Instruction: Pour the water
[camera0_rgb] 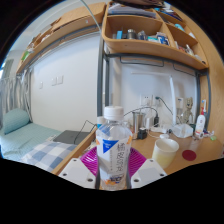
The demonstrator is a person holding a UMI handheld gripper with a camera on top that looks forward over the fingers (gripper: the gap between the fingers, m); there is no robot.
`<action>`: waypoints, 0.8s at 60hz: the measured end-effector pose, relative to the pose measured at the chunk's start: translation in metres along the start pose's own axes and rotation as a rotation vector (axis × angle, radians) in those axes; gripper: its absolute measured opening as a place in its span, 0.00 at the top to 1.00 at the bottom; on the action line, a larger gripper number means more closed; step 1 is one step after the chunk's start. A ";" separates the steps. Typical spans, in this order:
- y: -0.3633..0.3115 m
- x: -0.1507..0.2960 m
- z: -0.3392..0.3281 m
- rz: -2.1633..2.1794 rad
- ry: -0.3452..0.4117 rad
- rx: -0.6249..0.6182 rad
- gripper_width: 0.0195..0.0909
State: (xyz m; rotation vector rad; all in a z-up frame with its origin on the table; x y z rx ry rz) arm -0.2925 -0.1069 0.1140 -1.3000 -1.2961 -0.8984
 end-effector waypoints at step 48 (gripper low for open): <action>0.074 0.064 0.055 1.518 -0.168 0.067 0.77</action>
Point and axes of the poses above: the point between the fingertips, and its own axes, seen from behind it with the camera up: y to the right, x up, z forward, the way the camera looks, the point moved 4 cm from there along -z, backward, against the way the camera looks, and after that the axes turned 9 degrees about z, right-handed, at the moved point
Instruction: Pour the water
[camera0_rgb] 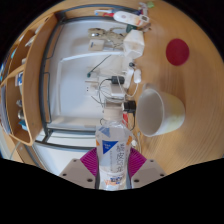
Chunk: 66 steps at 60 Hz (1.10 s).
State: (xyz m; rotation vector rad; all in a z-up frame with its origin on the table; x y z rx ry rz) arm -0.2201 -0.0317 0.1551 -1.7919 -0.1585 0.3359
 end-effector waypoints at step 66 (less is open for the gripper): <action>-0.102 0.112 -0.042 -0.968 0.141 -0.158 0.74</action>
Point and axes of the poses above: the point between the fingertips, and its own axes, seen from behind it with the camera up: y to the right, x up, z forward, the way the camera looks, the point moved 4 cm from there along -z, backward, against the way the camera looks, and after that the axes turned 9 degrees about z, right-handed, at the moved point
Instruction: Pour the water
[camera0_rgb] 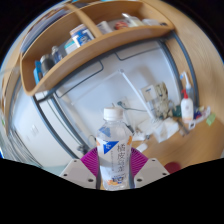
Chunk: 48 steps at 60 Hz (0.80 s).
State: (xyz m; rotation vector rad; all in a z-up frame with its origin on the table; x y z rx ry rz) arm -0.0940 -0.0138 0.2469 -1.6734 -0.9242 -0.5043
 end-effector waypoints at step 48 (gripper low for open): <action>0.179 -0.013 0.039 -0.407 0.150 -0.310 0.62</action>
Point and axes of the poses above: the point between the fingertips, and its own axes, seen from behind it with the camera up: y to the right, x up, z forward, the way the camera looks, the point moved 4 cm from there along -z, backward, against the way the camera looks, and after that the axes turned 9 degrees about z, right-handed, at the moved point
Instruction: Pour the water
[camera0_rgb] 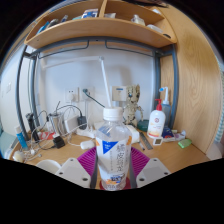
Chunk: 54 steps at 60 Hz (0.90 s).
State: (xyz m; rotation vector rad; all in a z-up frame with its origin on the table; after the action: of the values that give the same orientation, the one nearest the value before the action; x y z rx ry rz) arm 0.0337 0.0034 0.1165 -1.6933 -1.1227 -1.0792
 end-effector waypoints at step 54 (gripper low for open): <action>0.014 -0.011 -0.146 -0.054 -0.394 0.032 0.09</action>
State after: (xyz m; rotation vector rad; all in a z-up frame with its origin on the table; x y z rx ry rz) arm 0.0136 -0.1389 0.1471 -1.9102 -1.4283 -0.7703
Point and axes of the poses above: the point between the fingertips, and its own axes, seen from behind it with the camera up: y to the right, x up, z forward, the way the camera looks, the point moved 4 cm from there along -z, backward, against the way the camera looks, and after that the axes turned 9 degrees about z, right-handed, at the moved point
